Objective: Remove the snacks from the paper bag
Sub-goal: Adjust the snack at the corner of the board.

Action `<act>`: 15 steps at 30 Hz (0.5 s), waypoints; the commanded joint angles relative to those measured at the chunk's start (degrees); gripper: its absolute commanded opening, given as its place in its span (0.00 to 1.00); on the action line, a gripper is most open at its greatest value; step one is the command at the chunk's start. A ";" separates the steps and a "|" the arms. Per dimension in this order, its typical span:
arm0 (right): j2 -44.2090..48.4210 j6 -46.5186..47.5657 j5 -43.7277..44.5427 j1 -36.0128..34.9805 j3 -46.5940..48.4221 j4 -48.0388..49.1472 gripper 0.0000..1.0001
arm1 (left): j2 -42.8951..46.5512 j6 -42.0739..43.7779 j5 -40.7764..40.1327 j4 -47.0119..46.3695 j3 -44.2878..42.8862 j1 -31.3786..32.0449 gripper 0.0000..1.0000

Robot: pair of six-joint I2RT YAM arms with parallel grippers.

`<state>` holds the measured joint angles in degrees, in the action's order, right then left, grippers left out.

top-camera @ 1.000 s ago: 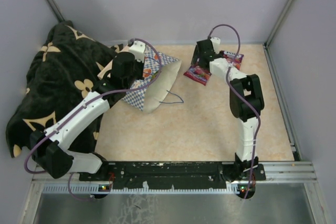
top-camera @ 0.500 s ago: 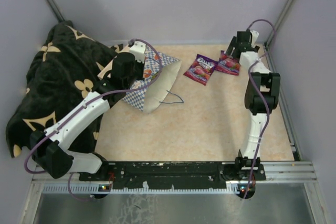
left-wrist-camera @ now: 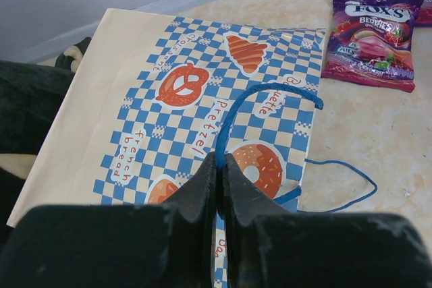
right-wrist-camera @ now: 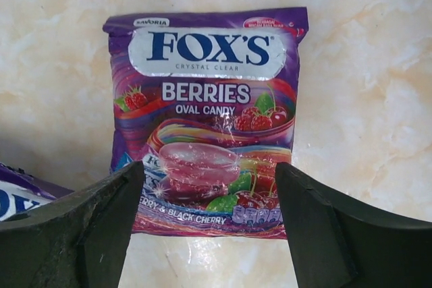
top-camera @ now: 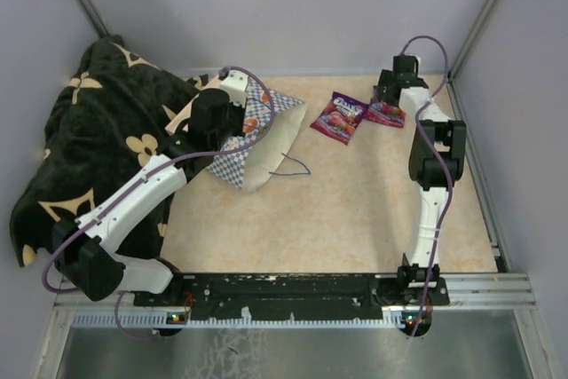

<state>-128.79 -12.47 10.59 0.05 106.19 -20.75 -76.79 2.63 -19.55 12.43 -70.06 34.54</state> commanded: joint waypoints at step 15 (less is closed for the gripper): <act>1.81 2.55 3.02 0.40 -7.15 -2.12 0.83 | -0.42 0.57 0.27 -2.94 -0.38 -0.62 0.09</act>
<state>-129.12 -11.00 10.90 -0.19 101.45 -21.63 -76.97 2.63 -19.22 11.55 -70.06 34.46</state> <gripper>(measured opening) 0.831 0.094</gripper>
